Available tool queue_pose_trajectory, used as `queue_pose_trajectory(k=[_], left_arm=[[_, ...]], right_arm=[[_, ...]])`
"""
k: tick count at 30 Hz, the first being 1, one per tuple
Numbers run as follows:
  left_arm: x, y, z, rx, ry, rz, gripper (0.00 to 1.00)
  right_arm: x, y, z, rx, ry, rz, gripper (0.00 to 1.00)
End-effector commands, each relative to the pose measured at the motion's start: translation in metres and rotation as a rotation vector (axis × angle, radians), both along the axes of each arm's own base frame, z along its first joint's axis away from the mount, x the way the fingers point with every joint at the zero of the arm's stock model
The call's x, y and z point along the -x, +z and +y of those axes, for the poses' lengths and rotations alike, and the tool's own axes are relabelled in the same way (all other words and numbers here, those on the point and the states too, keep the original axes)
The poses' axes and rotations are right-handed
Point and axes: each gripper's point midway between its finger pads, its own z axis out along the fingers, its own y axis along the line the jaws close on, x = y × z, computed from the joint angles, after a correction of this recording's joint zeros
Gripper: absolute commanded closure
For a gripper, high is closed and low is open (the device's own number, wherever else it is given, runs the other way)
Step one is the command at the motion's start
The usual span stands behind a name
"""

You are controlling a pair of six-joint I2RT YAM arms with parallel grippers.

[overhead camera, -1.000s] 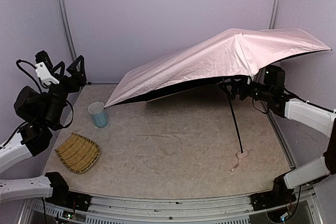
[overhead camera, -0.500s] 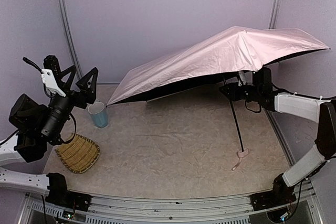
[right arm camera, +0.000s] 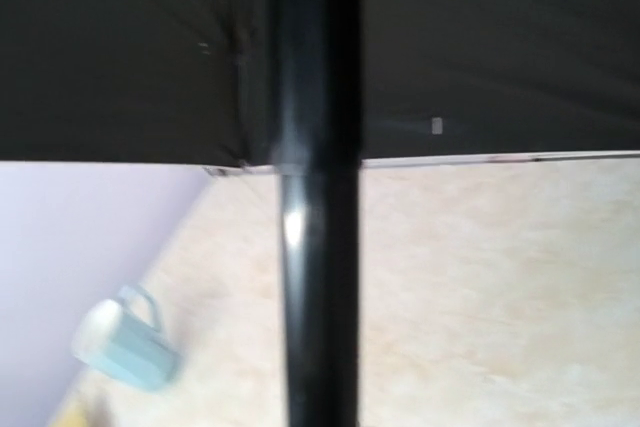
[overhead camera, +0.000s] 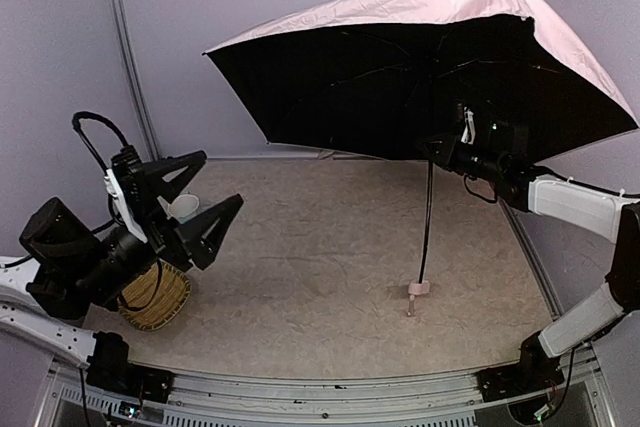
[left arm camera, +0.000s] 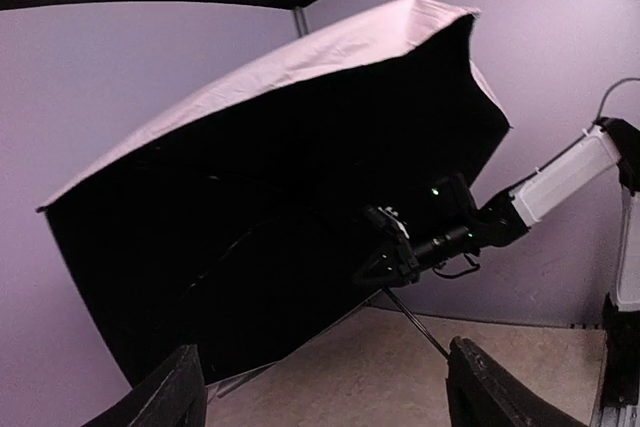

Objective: Put away the umbrella

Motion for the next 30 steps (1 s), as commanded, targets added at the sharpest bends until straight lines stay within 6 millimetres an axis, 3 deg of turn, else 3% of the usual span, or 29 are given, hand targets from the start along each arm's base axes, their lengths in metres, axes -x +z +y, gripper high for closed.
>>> queue_pose_trajectory(k=[1, 3, 6, 10, 12, 16, 21, 26, 30], left_arm=[[0.033, -0.041, -0.071, -0.177, -0.249, -0.037, 0.17], [0.037, -0.057, -0.098, -0.190, -0.349, 0.019, 0.17], [0.021, -0.065, -0.124, -0.122, -0.497, 0.172, 0.18], [-0.023, -0.078, -0.133, -0.008, -0.564, 0.337, 0.20], [-0.028, -0.084, -0.142, -0.012, -0.592, 0.349, 0.19], [-0.030, -0.088, -0.159, -0.006, -0.638, 0.359, 0.14], [-0.042, -0.091, -0.165, 0.058, -0.666, 0.393, 0.12], [-0.051, -0.105, -0.181, 0.064, -0.689, 0.427, 0.13], [-0.056, -0.125, -0.193, 0.060, -0.709, 0.491, 0.21]], right_arm=[[0.040, 0.112, 0.031, -0.201, 0.134, -0.244, 1.00], [0.057, 0.130, 0.046, -0.235, 0.185, -0.282, 1.00], [0.082, 0.159, 0.064, -0.279, 0.255, -0.354, 1.00], [0.110, 0.183, 0.083, -0.329, 0.335, -0.417, 1.00], [0.119, 0.192, 0.090, -0.355, 0.360, -0.433, 1.00], [0.132, 0.199, 0.108, -0.382, 0.405, -0.444, 1.00], [0.146, 0.198, 0.133, -0.414, 0.476, -0.444, 1.00], [0.161, 0.196, 0.151, -0.468, 0.572, -0.446, 1.00], [0.169, 0.194, 0.159, -0.494, 0.627, -0.444, 1.00]])
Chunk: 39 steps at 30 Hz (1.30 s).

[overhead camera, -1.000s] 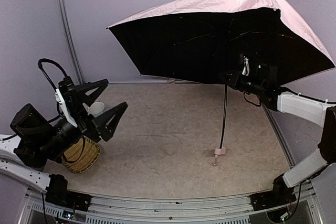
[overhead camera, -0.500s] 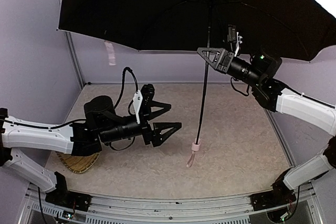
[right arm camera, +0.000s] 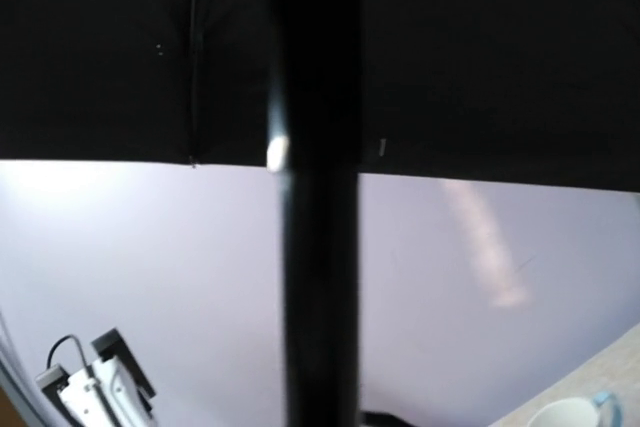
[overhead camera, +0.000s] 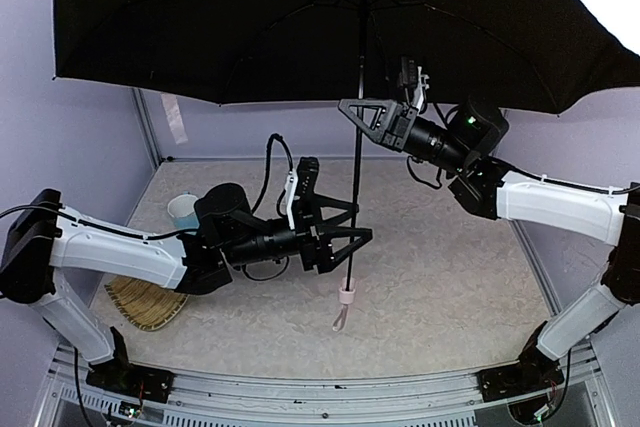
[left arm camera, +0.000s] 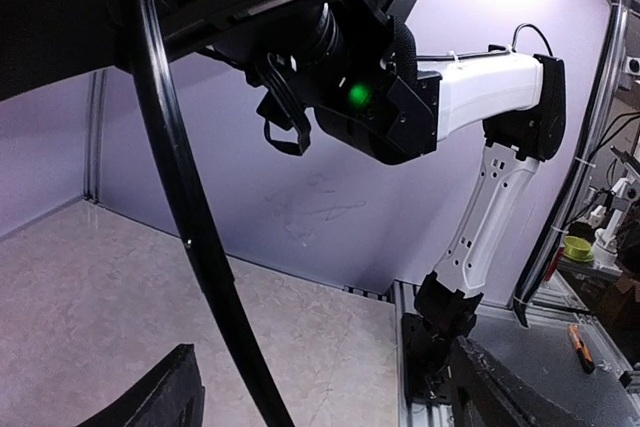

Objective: Put away the umbrella

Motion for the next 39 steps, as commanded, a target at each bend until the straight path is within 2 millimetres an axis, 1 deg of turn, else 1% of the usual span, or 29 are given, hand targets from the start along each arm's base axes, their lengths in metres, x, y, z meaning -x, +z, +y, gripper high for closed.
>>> queue_pose_trajectory(k=[1, 3, 5, 6, 7, 12, 17, 19, 20, 21, 22, 24, 25, 27, 29, 31, 34, 36, 39], left_arm=[[0.000, 0.004, -0.009, 0.062, -0.049, 0.041, 0.25], [-0.001, -0.004, -0.008, 0.066, -0.047, 0.055, 0.36], [-0.004, -0.009, -0.006, 0.069, -0.028, 0.059, 0.54], [-0.005, -0.011, -0.005, 0.076, -0.023, 0.086, 0.65], [-0.006, -0.012, -0.003, 0.080, -0.018, 0.098, 0.74], [-0.004, -0.016, -0.003, 0.081, -0.025, 0.117, 1.00], [-0.003, -0.023, -0.003, 0.096, -0.042, 0.168, 1.00], [-0.002, -0.027, -0.002, 0.113, -0.050, 0.201, 1.00], [-0.001, -0.027, -0.001, 0.125, -0.056, 0.213, 1.00], [0.001, -0.029, -0.001, 0.134, -0.063, 0.223, 1.00], [0.003, -0.030, -0.002, 0.141, -0.068, 0.229, 1.00], [0.008, -0.032, -0.007, 0.142, -0.063, 0.220, 1.00], [0.011, -0.033, -0.010, 0.135, -0.054, 0.204, 1.00], [0.018, -0.035, -0.017, 0.117, -0.025, 0.164, 1.00], [0.019, -0.037, -0.018, 0.116, 0.003, 0.150, 1.00], [0.016, -0.039, -0.019, 0.123, 0.013, 0.170, 1.00], [0.013, -0.045, -0.018, 0.144, 0.005, 0.218, 1.00], [0.013, -0.049, -0.018, 0.164, -0.009, 0.247, 1.00], [0.015, -0.052, -0.022, 0.182, -0.035, 0.276, 1.00]], right_arm=[[0.026, 0.037, -0.001, -0.112, 0.076, -0.107, 1.00], [0.028, 0.035, 0.002, -0.108, 0.082, -0.107, 1.00], [0.029, 0.033, 0.003, -0.104, 0.087, -0.104, 1.00], [0.029, 0.032, 0.003, -0.103, 0.088, -0.104, 1.00], [0.029, 0.030, 0.003, -0.101, 0.088, -0.098, 1.00], [0.028, 0.027, 0.002, -0.099, 0.076, -0.087, 1.00], [0.022, 0.024, 0.001, -0.095, 0.043, -0.076, 1.00], [0.013, 0.024, -0.002, -0.095, -0.013, -0.067, 0.66], [0.007, 0.025, -0.005, -0.098, -0.060, -0.074, 0.53], [0.000, 0.027, -0.010, -0.102, -0.106, -0.075, 0.43], [-0.008, 0.028, -0.016, -0.111, -0.160, -0.072, 0.36], [-0.029, 0.030, -0.031, -0.136, -0.285, -0.054, 0.28], [-0.041, 0.024, -0.040, -0.146, -0.348, -0.034, 0.26], [-0.061, 0.015, -0.055, -0.175, -0.416, 0.010, 0.26], [-0.071, 0.011, -0.063, -0.214, -0.414, 0.031, 0.26], [-0.075, 0.012, -0.066, -0.243, -0.392, 0.033, 0.26], [-0.075, 0.022, -0.070, -0.273, -0.380, -0.012, 0.22], [-0.077, 0.026, -0.070, -0.276, -0.384, -0.022, 0.19], [-0.078, 0.030, -0.068, -0.279, -0.378, -0.035, 0.18]])
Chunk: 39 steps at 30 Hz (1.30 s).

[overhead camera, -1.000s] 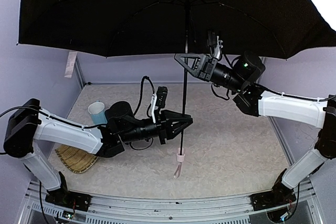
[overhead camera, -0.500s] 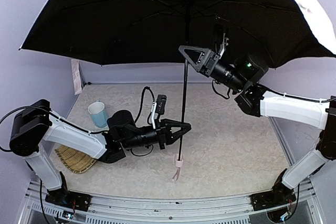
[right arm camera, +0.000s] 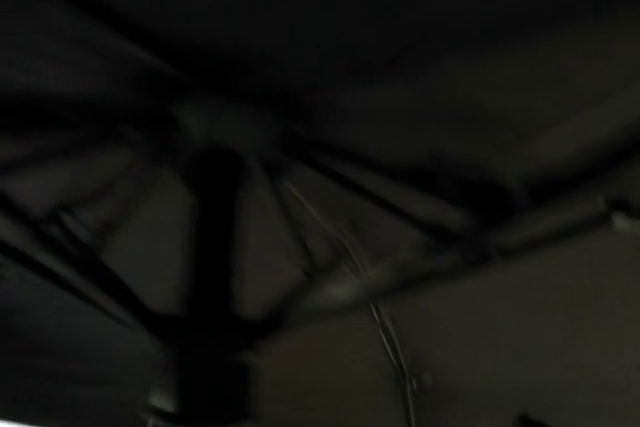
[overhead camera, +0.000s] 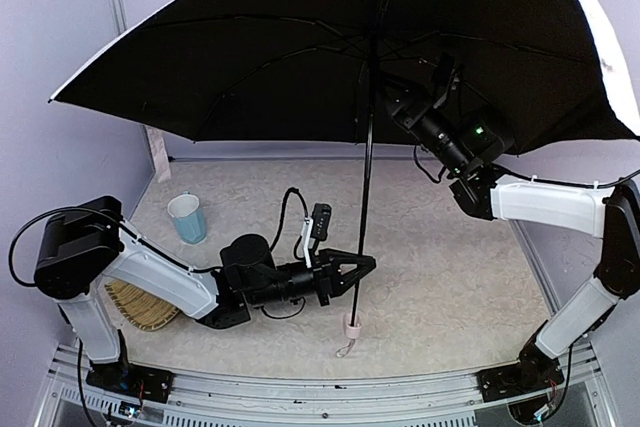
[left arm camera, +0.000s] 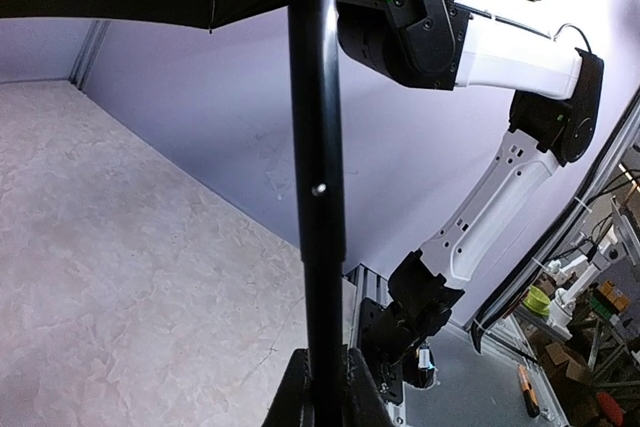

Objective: Put away the umbrella

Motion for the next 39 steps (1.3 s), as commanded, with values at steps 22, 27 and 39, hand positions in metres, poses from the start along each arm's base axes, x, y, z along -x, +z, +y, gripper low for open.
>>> queue_pose_trajectory(k=[22, 27, 39], left_arm=[[0.004, 0.031, 0.000, 0.128, -0.008, -0.061, 1.00], [0.002, 0.035, 0.002, 0.131, 0.003, -0.066, 1.00], [-0.011, 0.038, 0.007, 0.044, 0.167, -0.124, 1.00]], right_arm=[[-0.020, 0.011, 0.002, -0.069, 0.008, -0.006, 0.96], [-0.022, 0.006, -0.001, -0.046, -0.014, 0.000, 1.00], [-0.028, -0.007, -0.013, 0.241, -0.432, -0.018, 0.00]])
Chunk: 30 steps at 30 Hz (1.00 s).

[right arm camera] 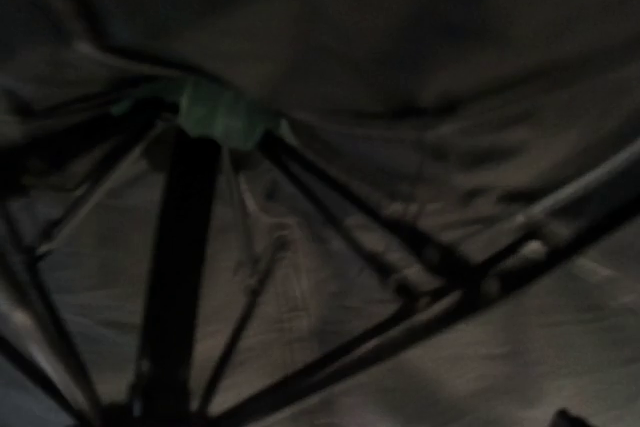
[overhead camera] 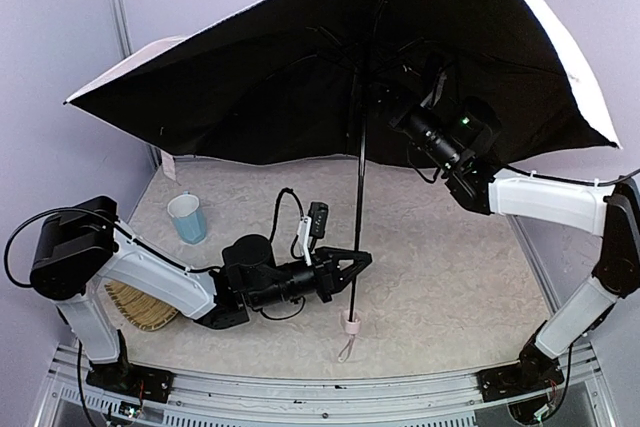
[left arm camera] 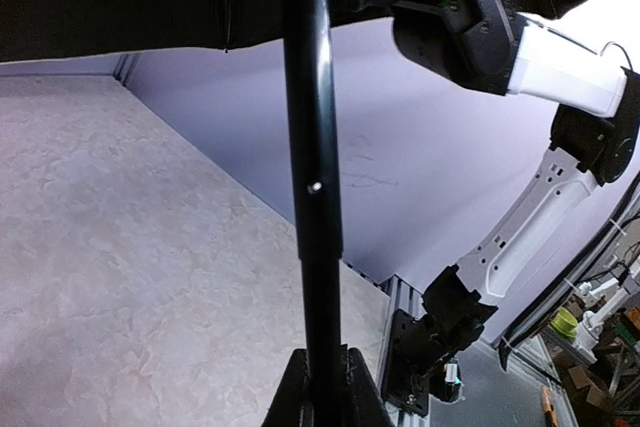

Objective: Put away the umbrella

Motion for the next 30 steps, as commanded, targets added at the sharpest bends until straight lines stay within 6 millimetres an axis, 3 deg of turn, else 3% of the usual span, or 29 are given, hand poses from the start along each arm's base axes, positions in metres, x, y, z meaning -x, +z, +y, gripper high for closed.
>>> queue_pose_trajectory(k=[1, 8, 19, 22, 25, 30], left_arm=[[0.004, 0.044, 0.002, 0.052, 0.073, -0.172, 1.00], [-0.003, 0.043, 0.000, 0.035, 0.121, -0.167, 1.00], [-0.016, 0.033, 0.007, 0.007, 0.201, -0.148, 1.00], [-0.020, 0.032, 0.009, 0.007, 0.209, -0.147, 1.00], [-0.022, 0.037, 0.012, 0.015, 0.213, -0.152, 1.00], [-0.025, 0.038, 0.014, 0.014, 0.221, -0.158, 1.00]], right_arm=[[0.004, 0.018, -0.026, 0.174, -0.356, -0.102, 0.02], [0.014, 0.022, -0.009, 0.351, -0.495, -0.175, 0.38], [0.007, 0.018, -0.002, 0.396, -0.546, -0.153, 0.78], [0.001, 0.013, 0.006, 0.435, -0.531, -0.128, 0.75], [-0.001, 0.002, 0.010, 0.458, -0.518, -0.106, 0.60], [-0.003, 0.000, 0.003, 0.460, -0.542, -0.093, 0.57]])
